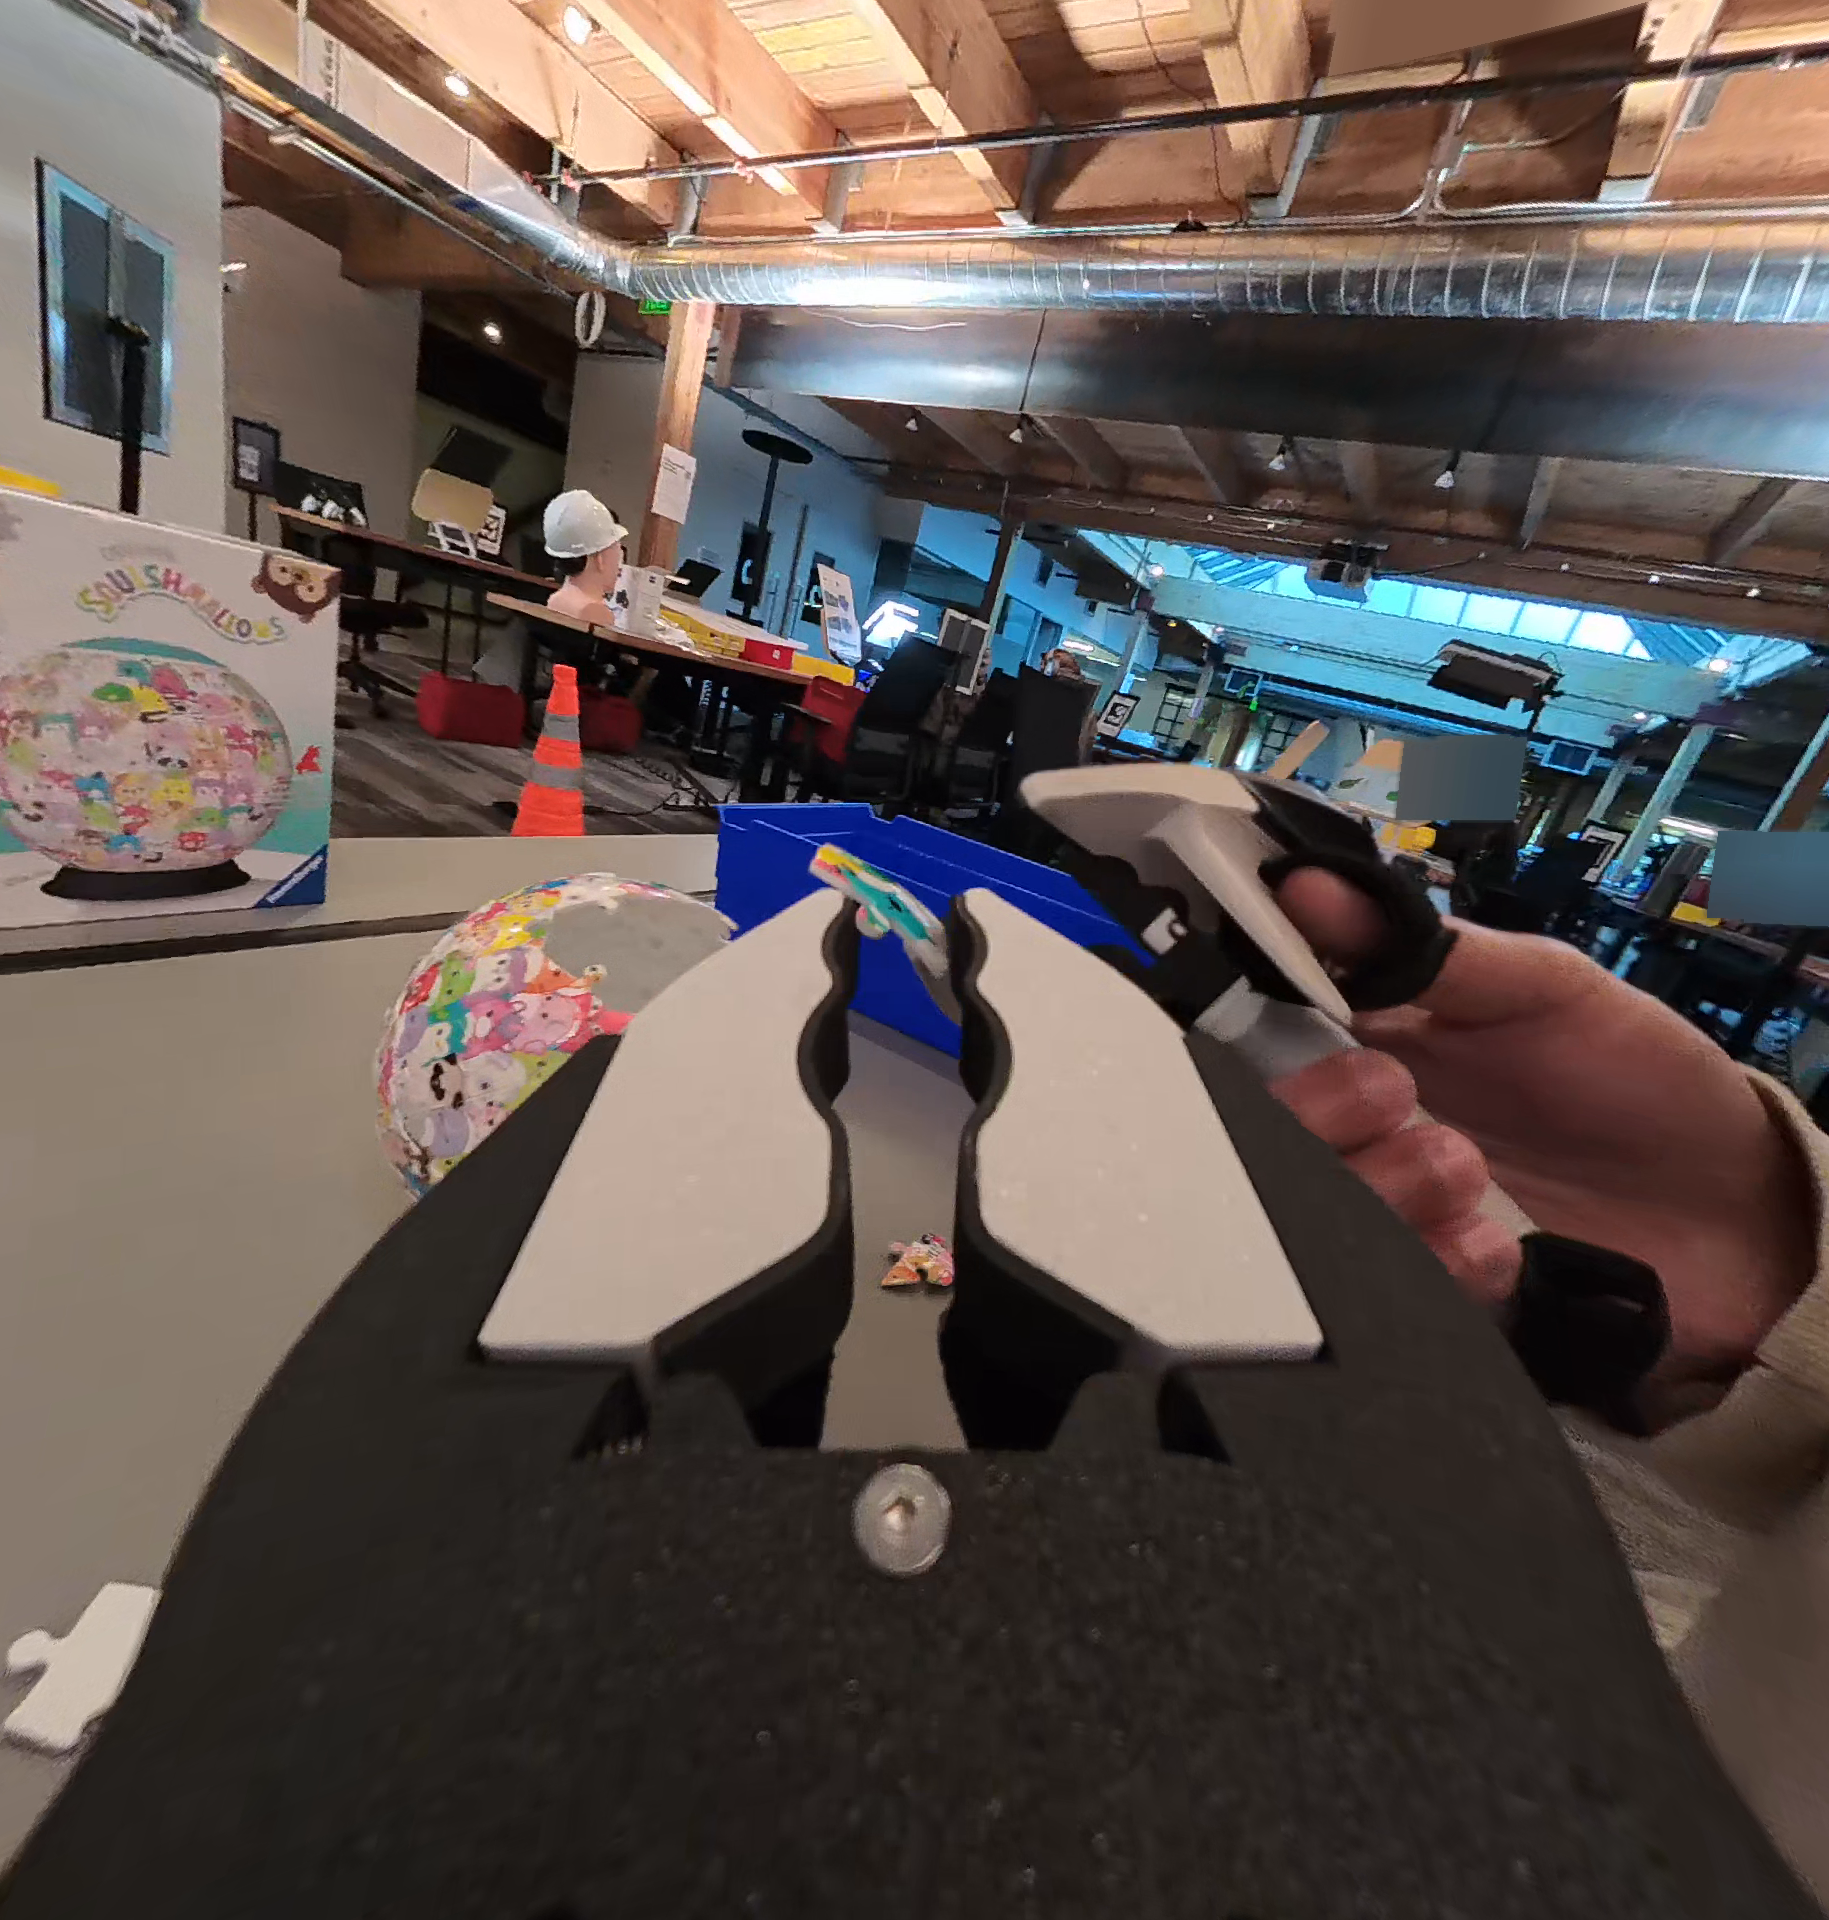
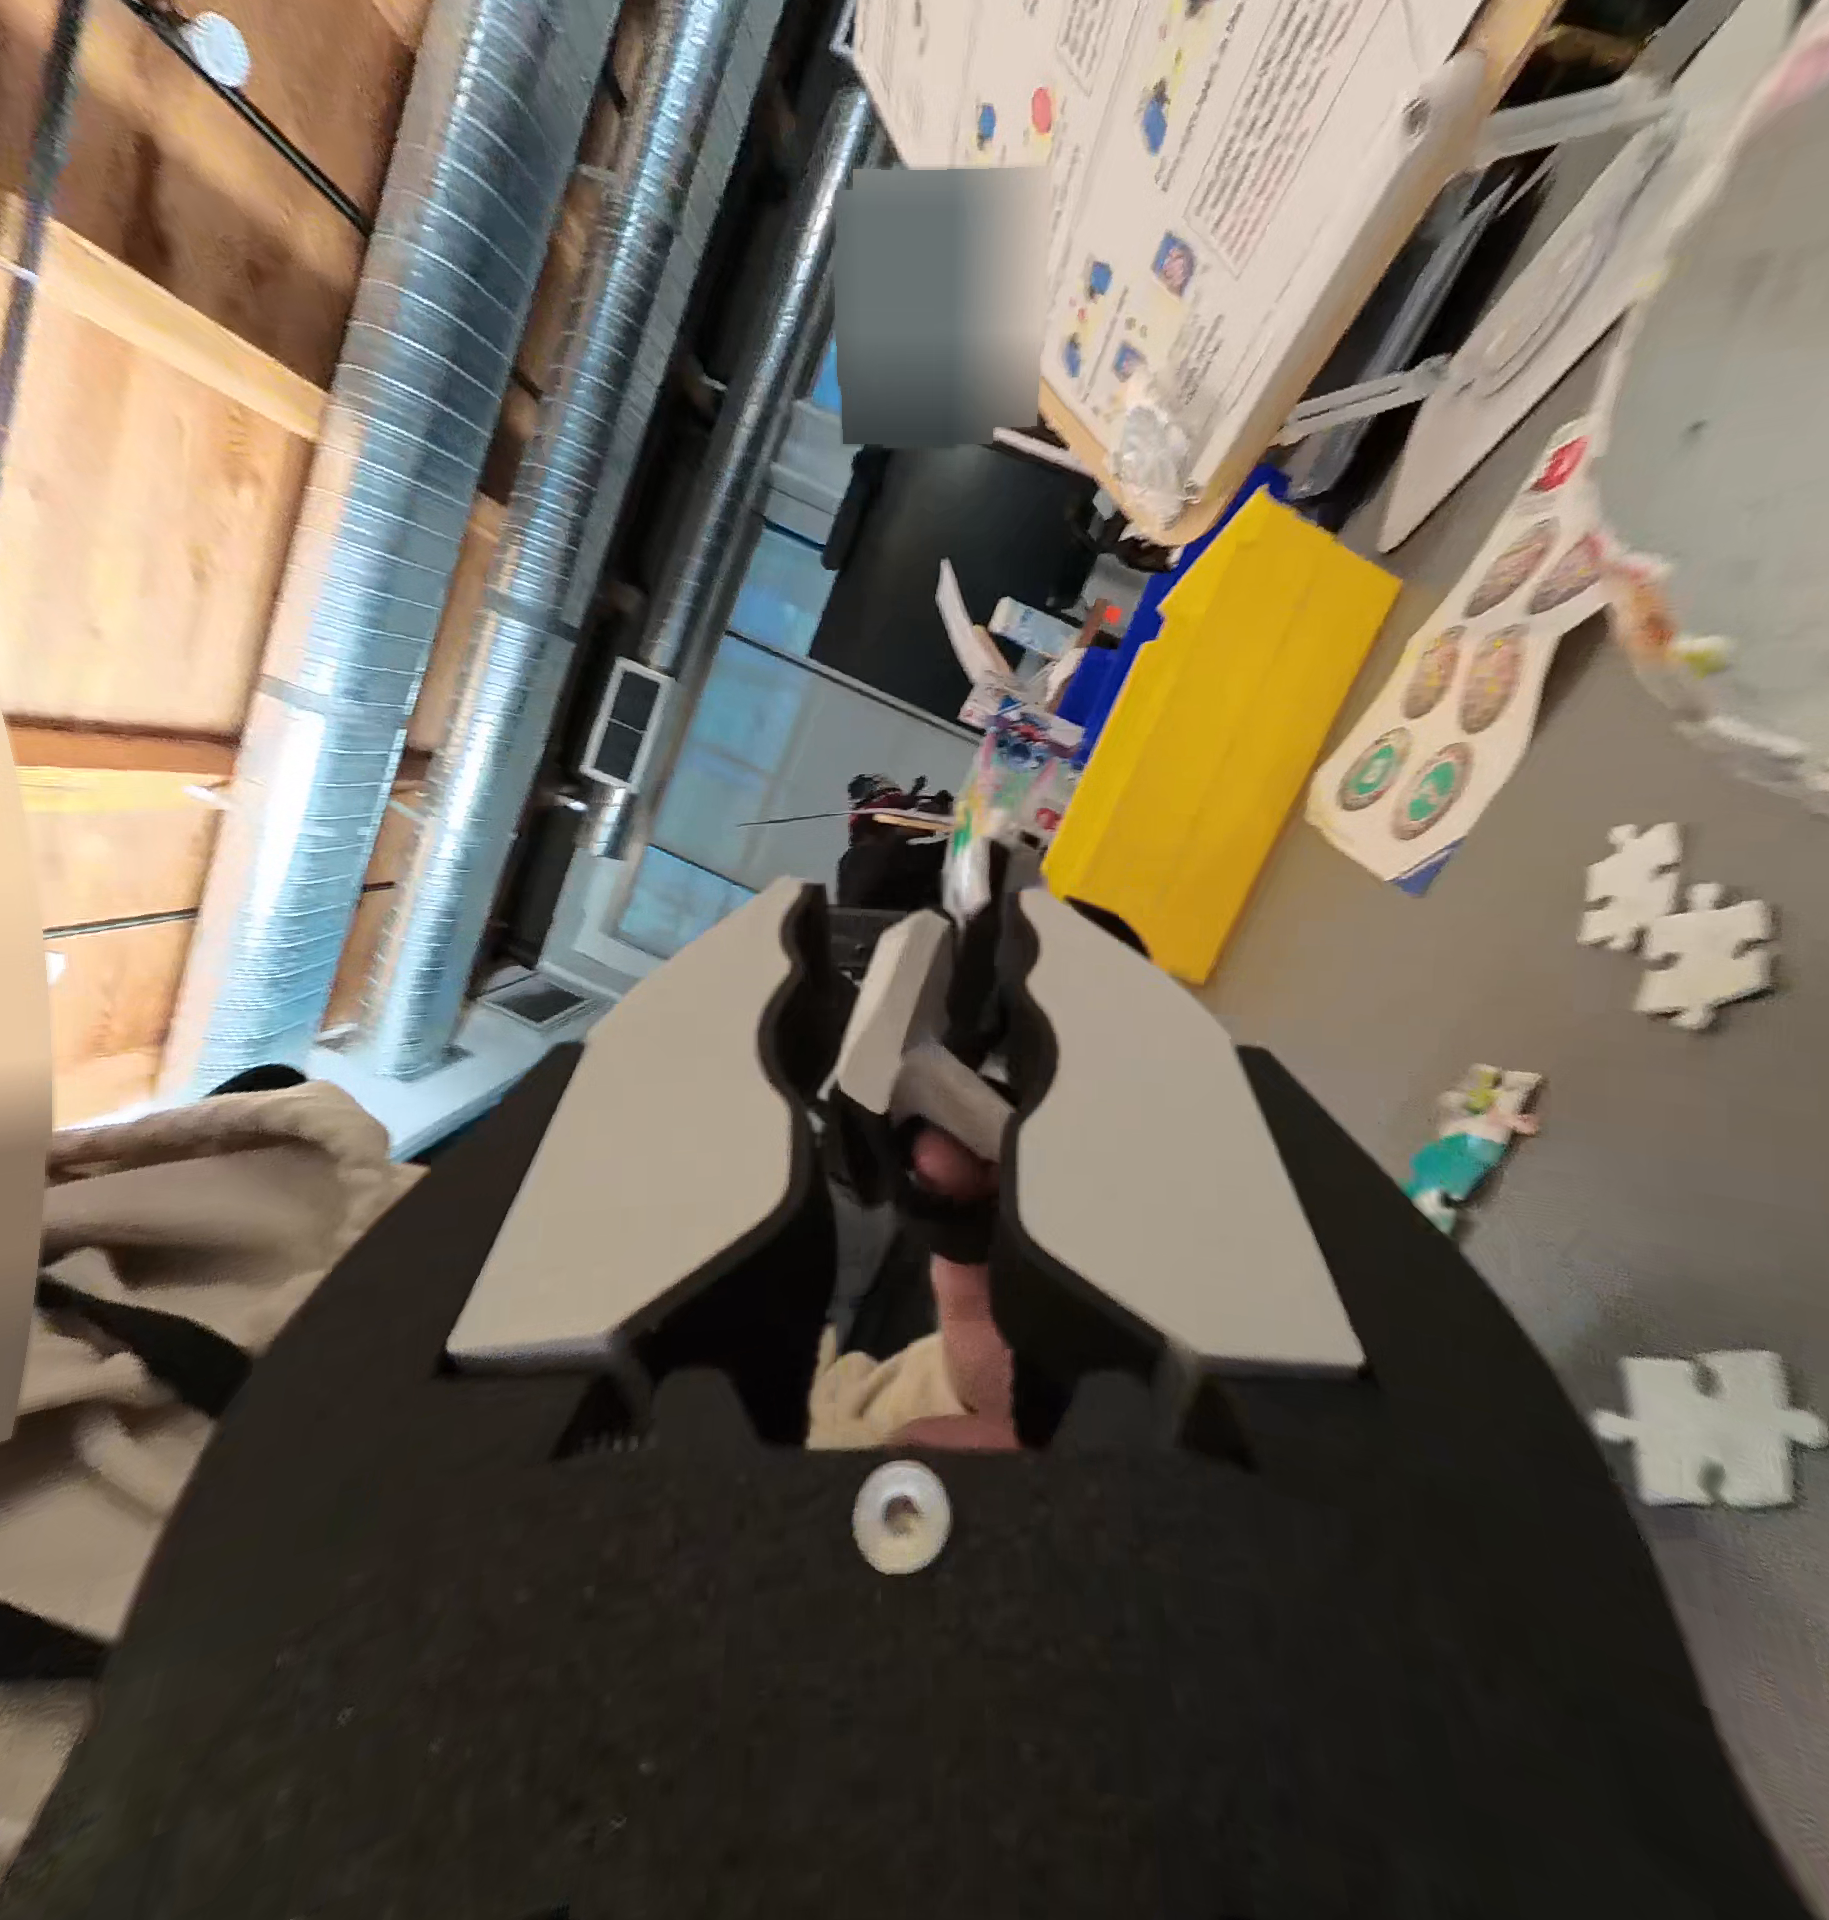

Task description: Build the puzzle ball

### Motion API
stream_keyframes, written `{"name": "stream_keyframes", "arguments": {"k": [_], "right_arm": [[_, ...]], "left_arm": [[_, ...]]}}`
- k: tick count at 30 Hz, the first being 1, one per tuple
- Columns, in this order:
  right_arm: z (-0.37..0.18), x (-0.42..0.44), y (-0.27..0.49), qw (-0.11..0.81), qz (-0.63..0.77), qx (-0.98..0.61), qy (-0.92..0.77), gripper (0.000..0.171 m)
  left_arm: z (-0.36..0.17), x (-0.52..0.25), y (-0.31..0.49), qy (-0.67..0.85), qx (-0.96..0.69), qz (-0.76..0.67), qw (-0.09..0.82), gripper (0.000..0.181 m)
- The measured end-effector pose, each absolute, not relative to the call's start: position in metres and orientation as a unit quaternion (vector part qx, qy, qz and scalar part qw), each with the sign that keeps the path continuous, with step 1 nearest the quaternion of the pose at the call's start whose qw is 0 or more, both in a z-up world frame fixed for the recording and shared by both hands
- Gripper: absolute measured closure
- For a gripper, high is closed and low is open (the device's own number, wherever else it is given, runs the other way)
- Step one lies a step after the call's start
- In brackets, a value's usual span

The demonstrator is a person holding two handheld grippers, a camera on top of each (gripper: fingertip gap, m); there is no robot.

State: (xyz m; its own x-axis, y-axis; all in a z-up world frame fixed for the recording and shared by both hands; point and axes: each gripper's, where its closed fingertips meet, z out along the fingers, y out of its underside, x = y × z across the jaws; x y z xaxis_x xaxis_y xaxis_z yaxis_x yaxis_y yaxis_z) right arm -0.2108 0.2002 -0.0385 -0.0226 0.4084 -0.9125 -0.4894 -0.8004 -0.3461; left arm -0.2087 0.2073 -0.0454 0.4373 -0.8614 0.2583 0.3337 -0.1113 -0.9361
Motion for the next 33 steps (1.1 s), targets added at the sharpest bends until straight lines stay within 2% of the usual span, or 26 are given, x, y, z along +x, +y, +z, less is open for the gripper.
{"name": "stream_keyframes", "arguments": {"k": [3, 4, 7, 13, 15, 18, 24, 25, 29, 33], "right_arm": [[-0.037, -0.211, 0.203, 0.309, 0.722, -0.618, 0.040, 0.155], [-0.039, -0.211, 0.204, 0.311, 0.720, -0.619, 0.042, 0.157], [-0.040, -0.212, 0.204, 0.301, 0.729, -0.614, 0.038, 0.171], [-0.049, -0.214, 0.205, 0.311, 0.711, -0.630, 0.015, 0.171], [-0.056, -0.212, 0.208, 0.331, 0.695, -0.638, 0.003, 0.162], [-0.051, -0.216, 0.203, 0.337, 0.713, -0.615, -0.022, 0.161], [-0.049, -0.216, 0.202, 0.343, 0.712, -0.611, -0.037, 0.169], [-0.050, -0.214, 0.202, 0.338, 0.711, -0.616, -0.043, 0.169], [-0.049, -0.196, 0.209, 0.304, 0.684, -0.656, -0.095, 0.170], [-0.067, -0.197, 0.190, 0.202, 0.605, -0.727, -0.254, 0.169]], "left_arm": [[-0.044, -0.208, 0.203, 0.233, -0.565, -0.493, 0.619, 0.167], [-0.044, -0.208, 0.200, 0.241, -0.561, -0.499, 0.615, 0.179], [-0.044, -0.211, 0.200, 0.234, -0.563, -0.499, 0.616, 0.180], [-0.045, -0.214, 0.202, 0.192, -0.568, -0.572, 0.561, 0.179], [-0.042, -0.215, 0.201, 0.165, -0.560, -0.614, 0.531, 0.180], [-0.041, -0.214, 0.200, 0.142, -0.548, -0.651, 0.506, 0.179], [-0.044, -0.208, 0.200, 0.125, -0.546, -0.666, 0.492, 0.179], [-0.046, -0.206, 0.199, 0.134, -0.549, -0.665, 0.488, 0.178], [-0.050, -0.216, 0.206, 0.161, -0.568, -0.676, 0.440, 0.153], [-0.051, -0.219, 0.204, 0.250, -0.585, -0.672, 0.379, 0.152]]}}
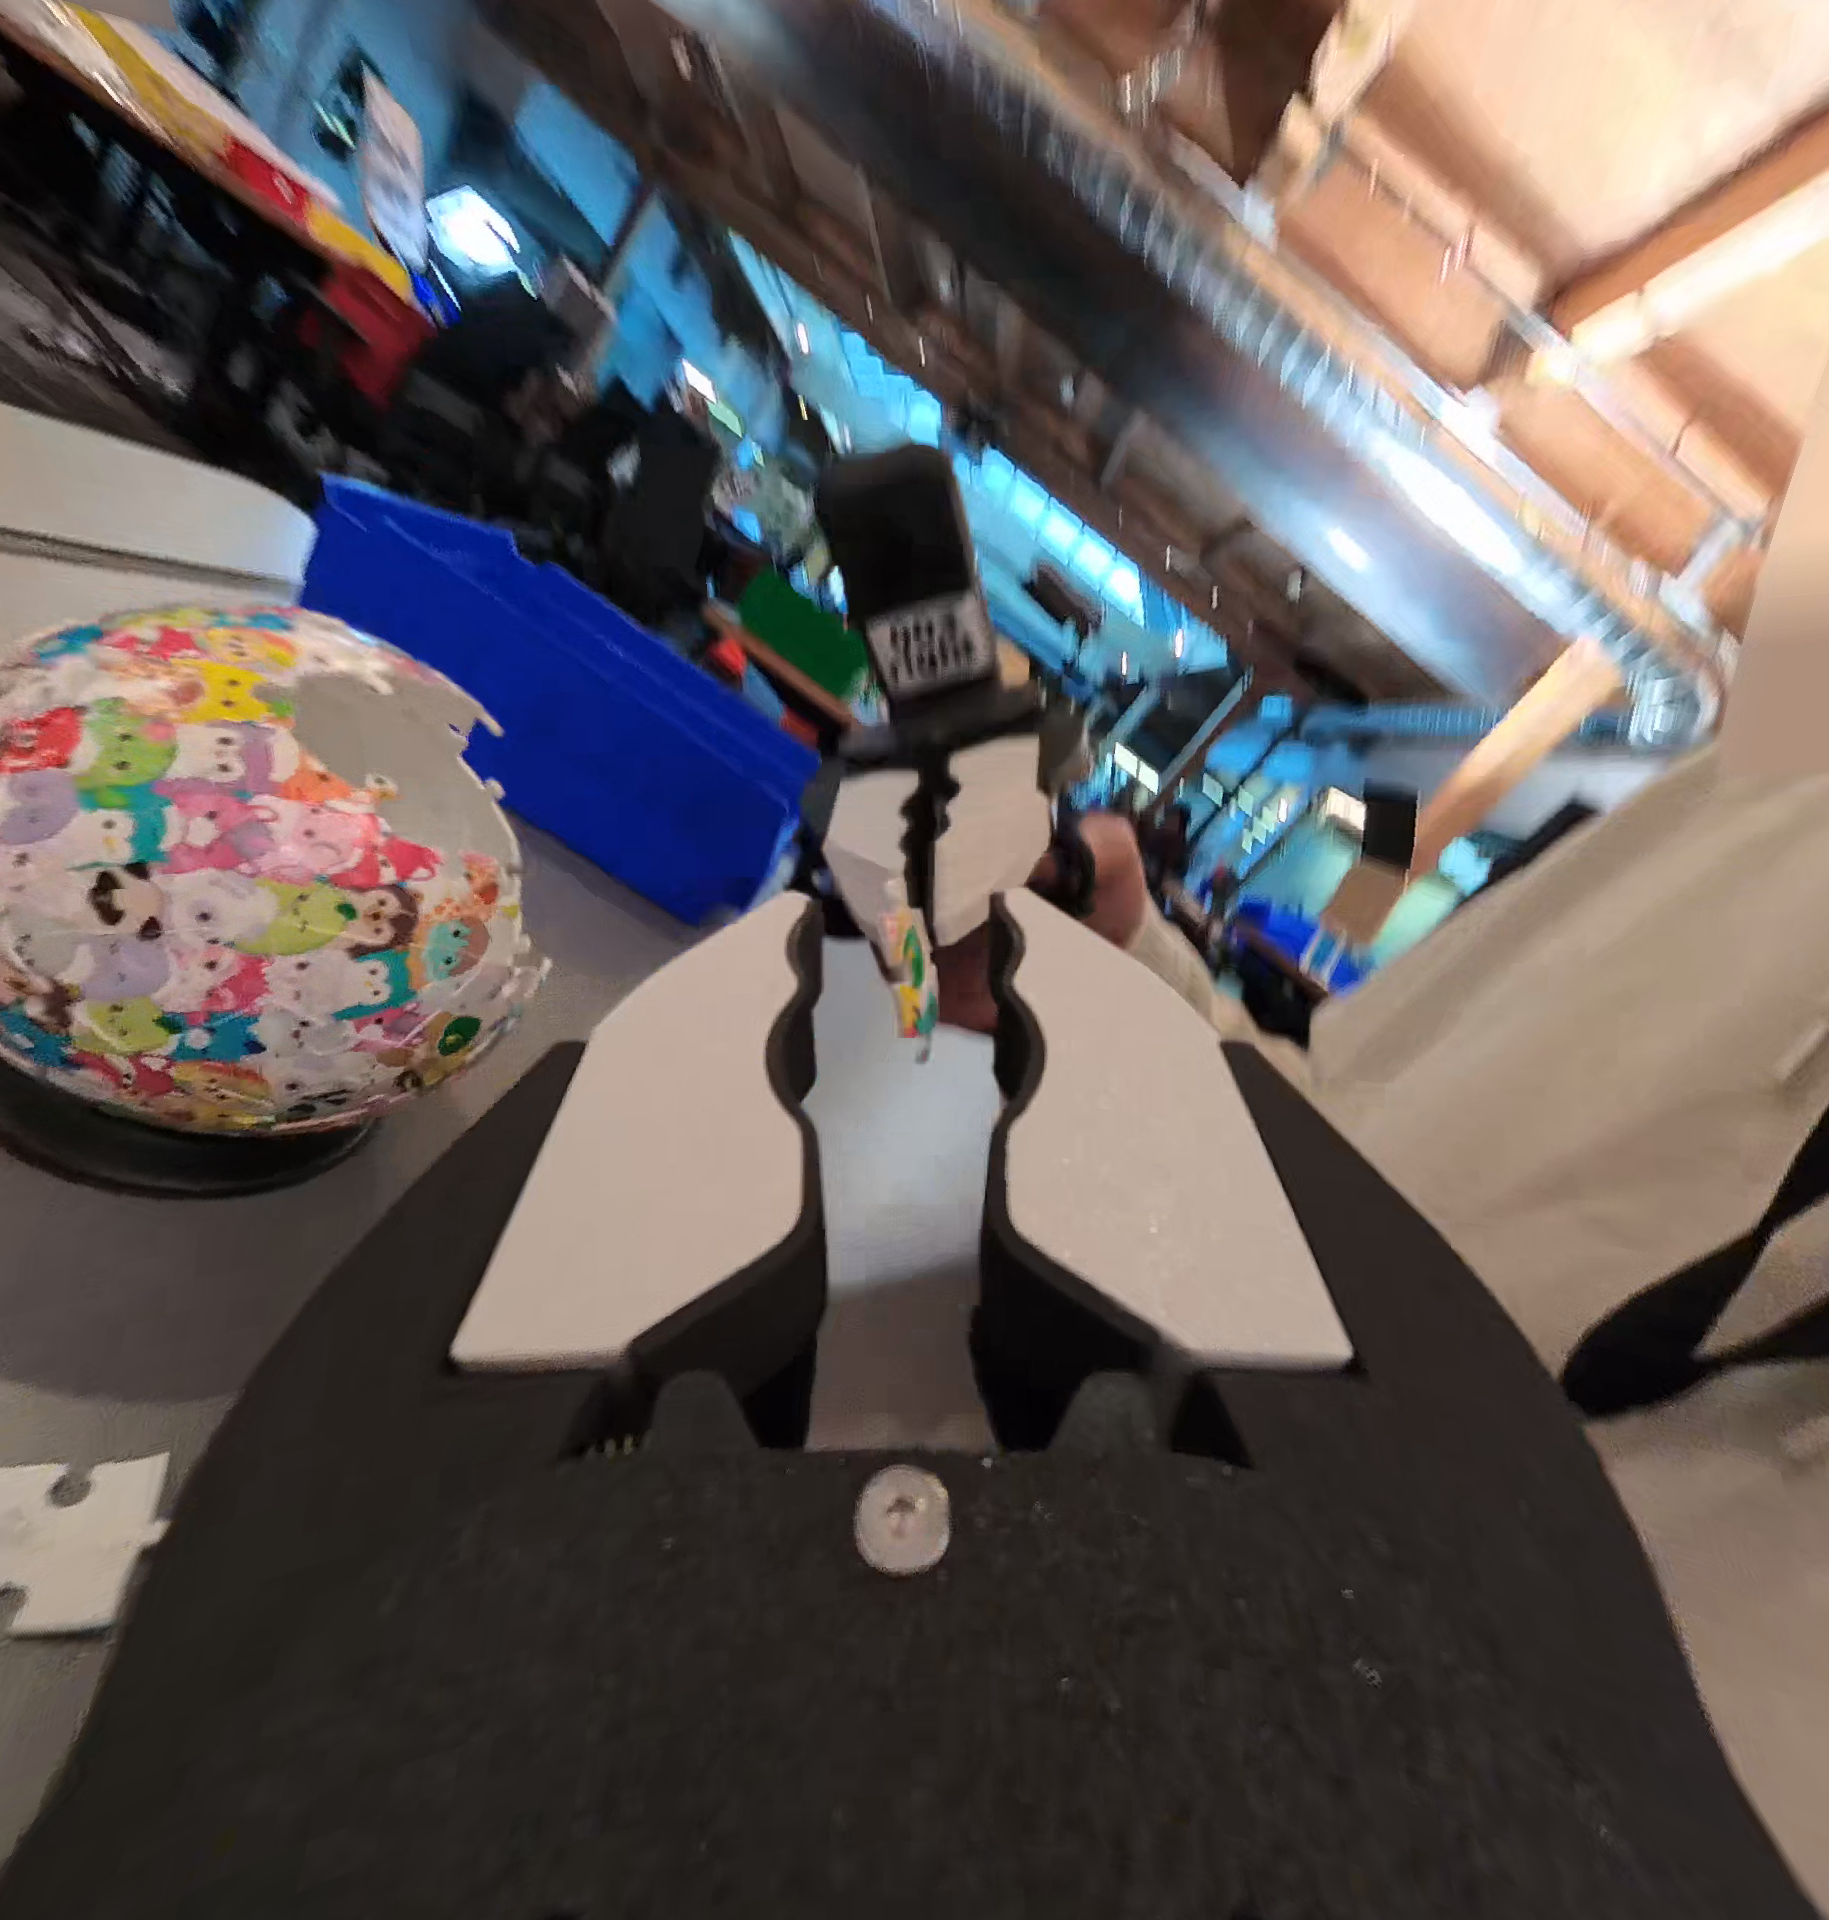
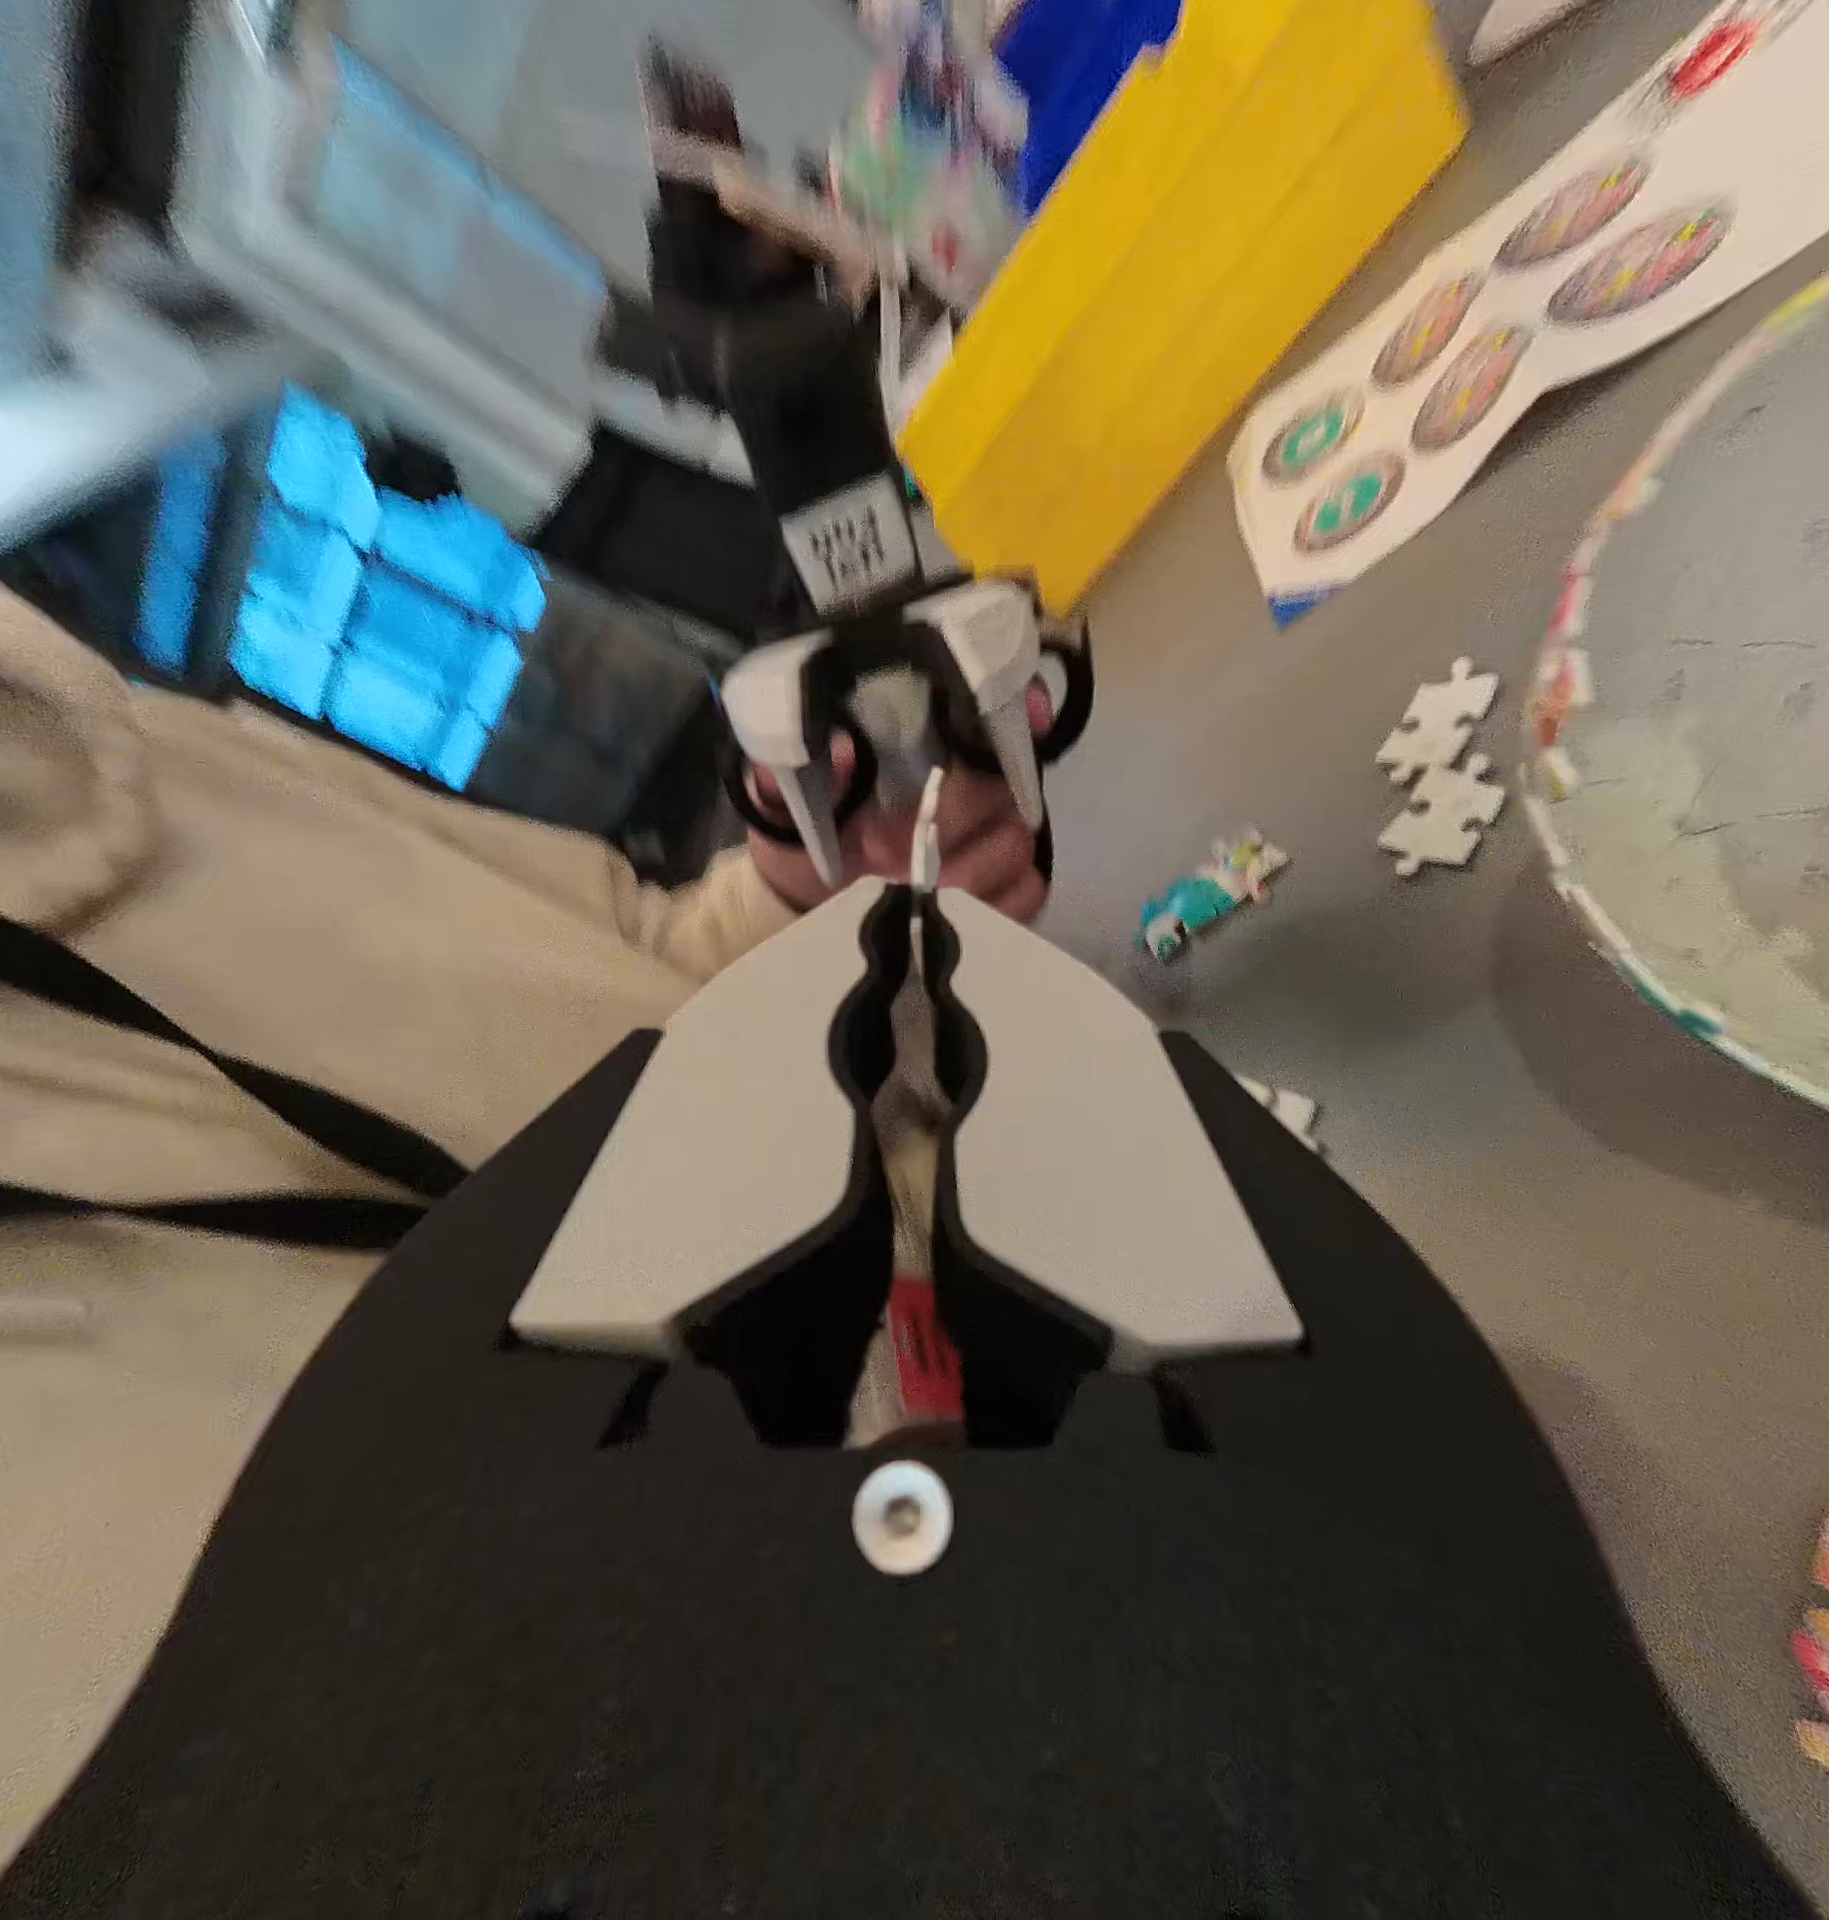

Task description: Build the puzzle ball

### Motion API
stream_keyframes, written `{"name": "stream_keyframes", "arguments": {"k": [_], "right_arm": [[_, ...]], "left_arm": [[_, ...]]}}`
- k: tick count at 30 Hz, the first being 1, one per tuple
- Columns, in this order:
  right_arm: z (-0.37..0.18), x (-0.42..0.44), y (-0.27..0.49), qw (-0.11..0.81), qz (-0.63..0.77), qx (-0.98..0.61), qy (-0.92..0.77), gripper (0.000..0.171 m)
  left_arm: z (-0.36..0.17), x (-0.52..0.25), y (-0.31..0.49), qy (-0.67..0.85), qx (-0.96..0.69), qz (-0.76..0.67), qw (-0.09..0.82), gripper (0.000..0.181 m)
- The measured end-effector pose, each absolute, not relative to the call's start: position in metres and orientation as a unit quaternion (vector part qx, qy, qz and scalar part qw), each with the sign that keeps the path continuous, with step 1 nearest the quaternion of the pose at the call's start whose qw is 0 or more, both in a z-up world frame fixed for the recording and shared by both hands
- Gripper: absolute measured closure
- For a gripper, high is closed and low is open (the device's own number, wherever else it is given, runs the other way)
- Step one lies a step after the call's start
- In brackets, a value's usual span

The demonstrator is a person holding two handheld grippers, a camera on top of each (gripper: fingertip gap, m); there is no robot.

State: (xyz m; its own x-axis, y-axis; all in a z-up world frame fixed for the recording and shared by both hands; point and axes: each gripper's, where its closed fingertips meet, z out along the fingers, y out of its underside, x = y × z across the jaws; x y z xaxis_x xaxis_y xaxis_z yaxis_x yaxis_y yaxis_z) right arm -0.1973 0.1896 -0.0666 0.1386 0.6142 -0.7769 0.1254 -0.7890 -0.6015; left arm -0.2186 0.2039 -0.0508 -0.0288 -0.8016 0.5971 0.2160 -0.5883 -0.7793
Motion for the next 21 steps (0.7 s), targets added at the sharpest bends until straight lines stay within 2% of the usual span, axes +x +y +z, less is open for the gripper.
{"name": "stream_keyframes", "arguments": {"k": [3, 5, 12, 16, 18, 21], "right_arm": [[-0.070, -0.203, 0.181, 0.173, 0.566, -0.735, -0.331, 0.169], [-0.068, -0.208, 0.181, 0.158, 0.572, -0.729, -0.340, 0.169], [-0.066, -0.214, 0.183, 0.156, 0.584, -0.720, -0.342, 0.168], [-0.060, -0.215, 0.189, 0.179, 0.616, -0.701, -0.310, 0.168], [-0.057, -0.216, 0.196, 0.219, 0.630, -0.690, -0.282, 0.169], [-0.051, -0.212, 0.207, 0.293, 0.645, -0.671, -0.219, 0.158]], "left_arm": [[-0.063, -0.211, 0.192, 0.335, -0.613, -0.629, 0.340, 0.157], [-0.067, -0.210, 0.186, 0.361, -0.618, -0.618, 0.326, 0.171], [-0.064, -0.212, 0.179, 0.354, -0.611, -0.631, 0.322, 0.179], [-0.060, -0.213, 0.185, 0.298, -0.602, -0.669, 0.318, 0.180], [-0.056, -0.216, 0.192, 0.238, -0.588, -0.706, 0.314, 0.180], [-0.049, -0.231, 0.211, 0.124, -0.546, -0.754, 0.343, 0.180]]}}
